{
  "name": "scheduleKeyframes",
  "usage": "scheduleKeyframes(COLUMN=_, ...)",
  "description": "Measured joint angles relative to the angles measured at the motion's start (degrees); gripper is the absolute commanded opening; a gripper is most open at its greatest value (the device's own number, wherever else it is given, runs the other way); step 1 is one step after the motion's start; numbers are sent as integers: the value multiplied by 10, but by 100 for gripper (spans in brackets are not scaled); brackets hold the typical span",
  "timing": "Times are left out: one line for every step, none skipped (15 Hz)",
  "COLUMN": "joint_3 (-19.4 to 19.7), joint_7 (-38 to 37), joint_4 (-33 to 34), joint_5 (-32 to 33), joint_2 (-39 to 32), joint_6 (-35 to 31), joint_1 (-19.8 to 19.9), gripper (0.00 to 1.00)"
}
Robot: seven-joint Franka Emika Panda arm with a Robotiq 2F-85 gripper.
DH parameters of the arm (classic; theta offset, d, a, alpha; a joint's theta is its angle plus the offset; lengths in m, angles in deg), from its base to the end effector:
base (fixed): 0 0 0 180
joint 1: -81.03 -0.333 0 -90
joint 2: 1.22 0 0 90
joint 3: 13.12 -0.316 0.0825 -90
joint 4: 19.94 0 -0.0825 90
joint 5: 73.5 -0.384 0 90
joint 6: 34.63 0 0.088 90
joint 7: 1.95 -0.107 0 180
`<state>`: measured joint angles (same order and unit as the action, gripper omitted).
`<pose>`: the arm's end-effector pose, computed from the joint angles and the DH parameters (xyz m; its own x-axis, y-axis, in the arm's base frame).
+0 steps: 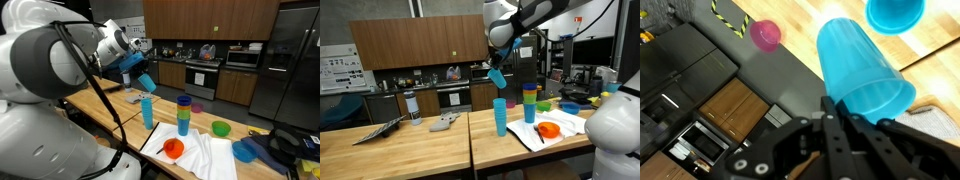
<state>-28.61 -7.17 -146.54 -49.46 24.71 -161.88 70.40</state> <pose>0.4101 0.2085 0.6027 0.7250 0.5635 0.3960 0.3679 -0.8029 0.4690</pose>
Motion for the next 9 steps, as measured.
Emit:
scheduleKeyframes(joint_3=0, joint_7=0, joint_4=0, joint_5=0, joint_2=0, joint_6=0, joint_1=0, gripper=1)
scheduleKeyframes(joint_3=-1, joint_7=0, joint_4=0, joint_5=-3, joint_2=-1, joint_6=-1, joint_1=0, gripper=1)
scheduleKeyframes(joint_3=-1, joint_7=-3, joint_4=0, joint_5=-12, joint_2=-1, joint_6=-3, joint_1=0, gripper=1)
scheduleKeyframes(joint_3=-1, joint_7=-11, joint_4=-1, joint_5=-29, joint_2=-1, joint_6=-9, joint_1=0, gripper=1)
scheduleKeyframes(joint_3=0, joint_7=-23, joint_4=-1, joint_5=-48, joint_2=-1, joint_6=-14, joint_1=0, gripper=1)
scheduleKeyframes(joint_3=1, joint_7=-37, joint_4=-2, joint_5=-69, joint_2=0, joint_6=-17, joint_1=0, gripper=1)
scheduleKeyframes(joint_3=1, joint_7=-53, joint_4=-2, joint_5=-87, joint_2=2, joint_6=-19, joint_1=0, gripper=1)
scheduleKeyframes(joint_3=2, joint_7=-67, joint_4=-3, joint_5=-101, joint_2=4, joint_6=-19, joint_1=0, gripper=1)
scheduleKeyframes(joint_3=2, joint_7=-80, joint_4=-4, joint_5=-110, joint_2=7, joint_6=-19, joint_1=1, gripper=1)
